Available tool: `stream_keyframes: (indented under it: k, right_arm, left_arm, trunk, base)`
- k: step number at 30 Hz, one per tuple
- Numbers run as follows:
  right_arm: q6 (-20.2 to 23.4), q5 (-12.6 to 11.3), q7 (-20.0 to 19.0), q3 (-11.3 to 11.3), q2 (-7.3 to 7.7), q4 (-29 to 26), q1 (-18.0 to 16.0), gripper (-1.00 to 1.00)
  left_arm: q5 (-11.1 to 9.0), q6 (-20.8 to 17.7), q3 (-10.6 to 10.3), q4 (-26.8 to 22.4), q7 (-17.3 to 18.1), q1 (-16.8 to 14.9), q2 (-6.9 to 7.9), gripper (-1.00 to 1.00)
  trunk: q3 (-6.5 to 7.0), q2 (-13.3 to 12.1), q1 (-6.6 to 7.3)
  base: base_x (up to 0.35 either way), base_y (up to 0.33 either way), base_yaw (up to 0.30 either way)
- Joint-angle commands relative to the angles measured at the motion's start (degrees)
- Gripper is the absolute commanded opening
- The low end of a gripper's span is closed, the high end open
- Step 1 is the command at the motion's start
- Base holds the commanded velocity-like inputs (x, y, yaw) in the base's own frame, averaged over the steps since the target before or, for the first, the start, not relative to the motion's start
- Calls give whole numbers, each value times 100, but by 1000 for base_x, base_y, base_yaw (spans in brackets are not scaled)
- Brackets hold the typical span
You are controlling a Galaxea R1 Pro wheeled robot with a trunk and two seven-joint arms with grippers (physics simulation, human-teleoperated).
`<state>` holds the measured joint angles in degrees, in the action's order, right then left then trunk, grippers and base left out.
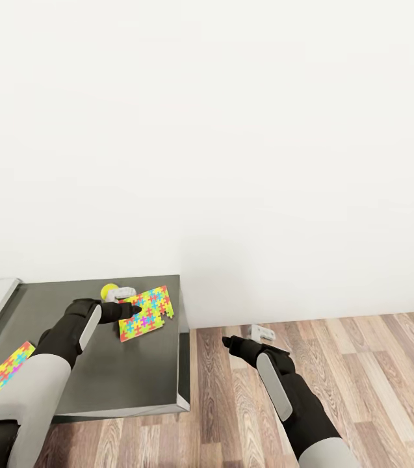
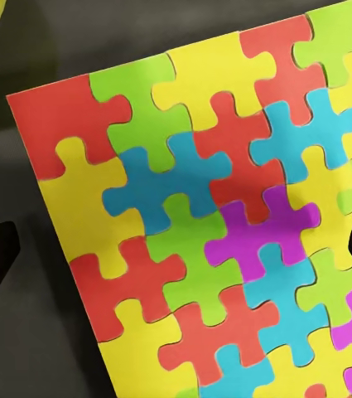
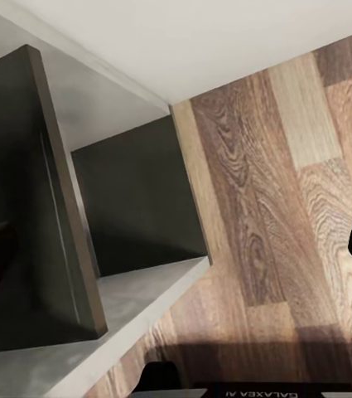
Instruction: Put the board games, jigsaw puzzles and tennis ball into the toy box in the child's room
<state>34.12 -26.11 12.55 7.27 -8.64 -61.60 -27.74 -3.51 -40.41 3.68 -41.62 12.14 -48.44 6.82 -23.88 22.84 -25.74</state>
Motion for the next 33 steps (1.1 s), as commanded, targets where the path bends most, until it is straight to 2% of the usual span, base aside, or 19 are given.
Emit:
stream_keyframes:
  k: [1,13,21,33]
  right_arm:
    - [15,-61,55,9,0,-7,-3,100]
    - [16,-61,55,11,2,-2,-3,100]
    - [16,-61,55,11,2,-2,-3,100]
    - [9,-61,55,11,2,-1,-3,100]
  left_arm:
    - [-18,-37,10,-2,8,1,0,100]
    - [-18,-37,10,-1,8,1,2,100]
    - [-18,-37,12,-3,8,1,2,100]
    - [-18,-37,15,-3,9,1,4,100]
  trunk:
    - [-10,8,-4]
    - [-10,8,-4]
    - [-10,8,-4]
    - [-10,8,-4]
  base:
    - [0,0,0]
    - [0,-2,0]
    - [0,-171,0]
    - [0,-14,0]
